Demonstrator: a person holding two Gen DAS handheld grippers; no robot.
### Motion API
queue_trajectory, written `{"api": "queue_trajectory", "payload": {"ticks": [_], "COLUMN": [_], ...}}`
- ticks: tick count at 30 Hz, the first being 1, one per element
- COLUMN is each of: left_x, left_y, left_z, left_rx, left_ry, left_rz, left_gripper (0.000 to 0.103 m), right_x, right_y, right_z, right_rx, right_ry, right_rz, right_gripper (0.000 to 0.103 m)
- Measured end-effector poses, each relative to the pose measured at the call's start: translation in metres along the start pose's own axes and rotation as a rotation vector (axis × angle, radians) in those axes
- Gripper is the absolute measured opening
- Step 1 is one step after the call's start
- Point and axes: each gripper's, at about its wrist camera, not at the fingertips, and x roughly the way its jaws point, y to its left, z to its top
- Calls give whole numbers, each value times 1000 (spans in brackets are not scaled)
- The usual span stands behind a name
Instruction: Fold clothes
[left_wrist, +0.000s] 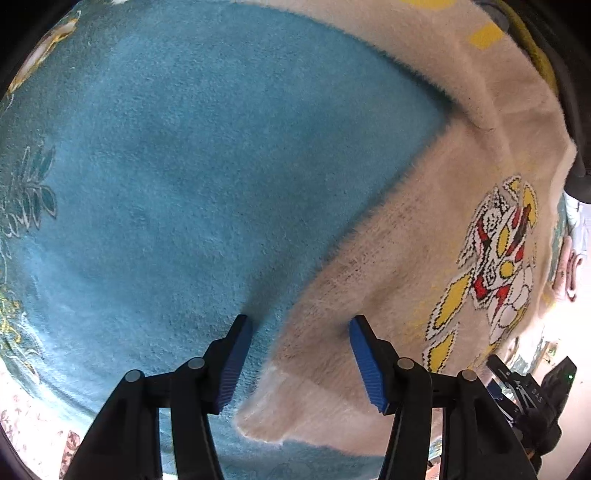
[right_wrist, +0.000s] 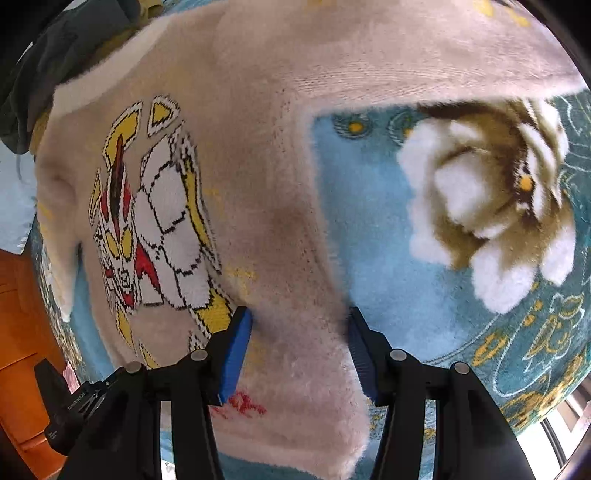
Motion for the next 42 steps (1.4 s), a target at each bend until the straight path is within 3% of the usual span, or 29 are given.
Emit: {"api": "queue_trajectory", "payload": {"ticks": [3,7,10,16,19,22,28,32,38,40,42], "left_x": [3,8,9,2,-1,6,36,32,-11,-45,-67], "left_y": [0,-4,-8,-23,-29,-36,-48,-45,-24,-15,-2], "left_z": [-6,-15,-20,-40,-62,-90,-140,-136,-112,-57,-30], "left_rx": [-8,21,32,63,49,53,59,-16,-151,-210,-273], "left_ry": [9,4,0,-54,-52,7,118,122,13,-42,-99], "left_rz": [-52,-34,-37,-15,-42,-74,-63,-108,-214,-256,-296], "left_gripper": [46,28,20,15,14,14,14,19,26,28,31], "right_x": [-3,-6,-10,-19,-30,-45,-60,-61,-85,-102,-119], "right_y": [-8,-20,-26,-21,-18,-21,-37,-28,-11,-6,10], "right_z": [3,5,7,15,19,24,33,38,49,50,29], "right_rx": [18,24,12,-54,-104,-141,-164,-167,-147,-122,-112], "right_ry": [6,18,22,24,22,15,22,28,-16,-54,-99], "right_rz": [43,90,117,118,115,87,-38,-73,-122,-112,-99], "right_gripper": [49,27,18,11,10,10,10,10,13,14,15]}}
